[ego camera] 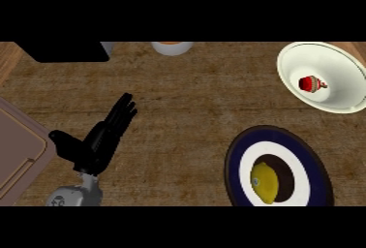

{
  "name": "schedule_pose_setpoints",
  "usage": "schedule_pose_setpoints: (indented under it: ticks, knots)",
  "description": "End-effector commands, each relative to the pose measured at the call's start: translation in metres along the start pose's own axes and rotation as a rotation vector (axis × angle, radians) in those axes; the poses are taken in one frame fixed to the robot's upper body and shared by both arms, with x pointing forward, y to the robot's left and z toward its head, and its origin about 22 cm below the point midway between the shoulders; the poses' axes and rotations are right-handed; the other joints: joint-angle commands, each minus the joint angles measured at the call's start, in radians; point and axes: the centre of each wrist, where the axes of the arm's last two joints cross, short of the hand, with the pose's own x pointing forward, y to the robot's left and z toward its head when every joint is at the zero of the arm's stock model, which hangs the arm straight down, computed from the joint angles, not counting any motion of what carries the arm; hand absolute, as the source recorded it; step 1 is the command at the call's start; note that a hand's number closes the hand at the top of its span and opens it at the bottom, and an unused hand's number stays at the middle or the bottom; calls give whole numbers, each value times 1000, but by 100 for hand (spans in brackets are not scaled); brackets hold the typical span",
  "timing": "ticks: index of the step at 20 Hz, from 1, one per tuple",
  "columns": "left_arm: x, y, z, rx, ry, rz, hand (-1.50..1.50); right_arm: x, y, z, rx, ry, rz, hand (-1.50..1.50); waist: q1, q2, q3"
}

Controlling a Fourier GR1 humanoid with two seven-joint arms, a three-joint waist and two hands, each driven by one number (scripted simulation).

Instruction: Pick the cupcake from the plate and place it in the bowl

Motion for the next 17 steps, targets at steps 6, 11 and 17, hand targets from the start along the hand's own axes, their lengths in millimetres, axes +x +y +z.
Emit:
schedule_pose_setpoints:
  ticks: [6,11,17]
  knots:
    - [-10,28,20,75,19,-2,0,0,-75,106,55,-143,-153,150,-66,-16,2]
    - [-7,24,18,116,4,15,0,-6,-80,155,95,-93,-164,150,-106,-24,3]
    - [-8,29,21,132,24,15,0,-12,-73,209,210,59,-146,150,-122,-25,6]
